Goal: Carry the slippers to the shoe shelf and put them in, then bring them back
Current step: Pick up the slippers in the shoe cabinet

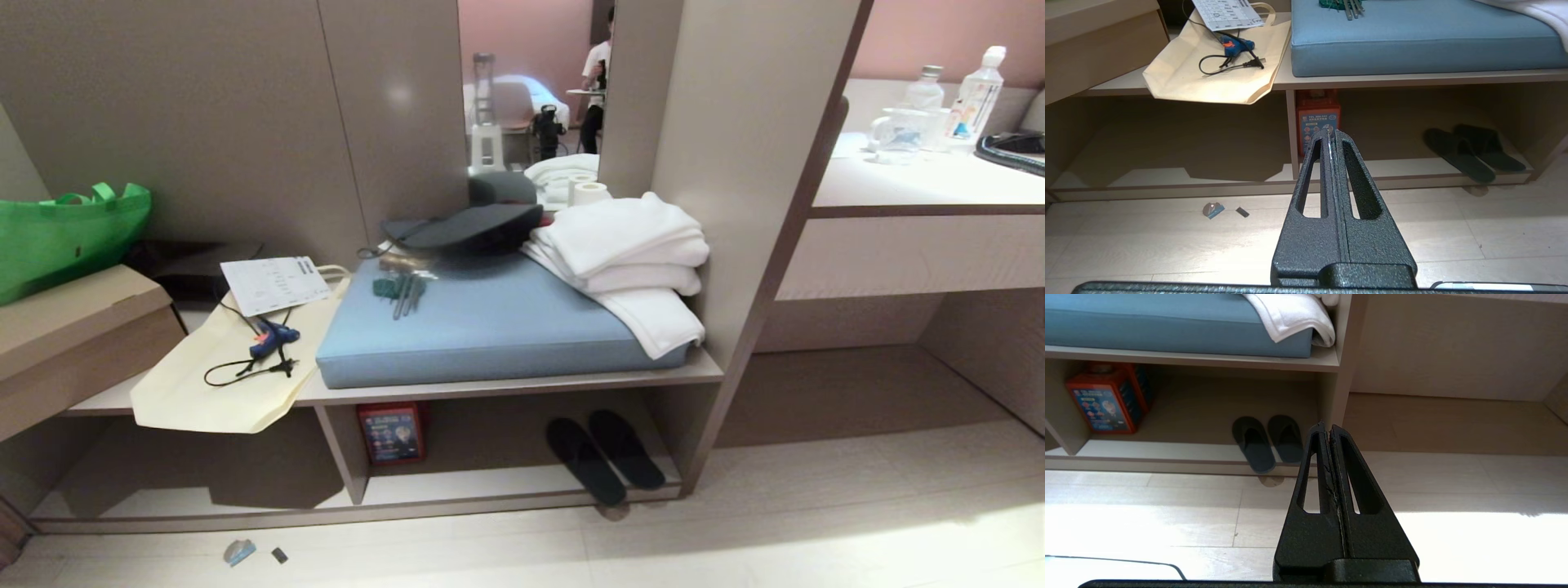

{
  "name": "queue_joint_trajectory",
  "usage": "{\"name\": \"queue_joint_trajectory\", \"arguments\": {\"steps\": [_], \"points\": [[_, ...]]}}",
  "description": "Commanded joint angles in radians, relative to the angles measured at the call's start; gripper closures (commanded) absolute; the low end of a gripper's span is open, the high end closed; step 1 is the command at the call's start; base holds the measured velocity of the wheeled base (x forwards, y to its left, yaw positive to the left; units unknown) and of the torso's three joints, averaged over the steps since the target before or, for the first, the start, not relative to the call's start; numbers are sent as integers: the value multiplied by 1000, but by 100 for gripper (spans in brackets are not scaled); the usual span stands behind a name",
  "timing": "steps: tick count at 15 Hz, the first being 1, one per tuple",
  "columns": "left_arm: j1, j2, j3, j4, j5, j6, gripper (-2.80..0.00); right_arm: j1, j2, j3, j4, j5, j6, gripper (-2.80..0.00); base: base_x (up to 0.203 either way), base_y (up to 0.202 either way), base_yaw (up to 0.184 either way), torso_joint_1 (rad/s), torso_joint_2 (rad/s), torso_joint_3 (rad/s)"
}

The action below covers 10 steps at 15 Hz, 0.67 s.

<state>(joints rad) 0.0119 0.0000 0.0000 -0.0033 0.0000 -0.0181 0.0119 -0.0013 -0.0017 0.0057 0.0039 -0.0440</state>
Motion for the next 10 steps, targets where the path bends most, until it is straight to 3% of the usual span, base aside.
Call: {"name": "queue_joint_trajectory", "arguments": {"steps": [1,4,10], "points": [[0,2,0,0,0,0,0,0,1,0,0,1,0,0,100,0,1,3,2,-2],[0,2,0,-1,2,-2,0,0,1,0,0,-1,-3,0,0,0,0,4,2,-58],[0,2,0,-1,1,-2,0,0,1,0,0,0,-5,0,0,0,0,2,3,-194]]}}
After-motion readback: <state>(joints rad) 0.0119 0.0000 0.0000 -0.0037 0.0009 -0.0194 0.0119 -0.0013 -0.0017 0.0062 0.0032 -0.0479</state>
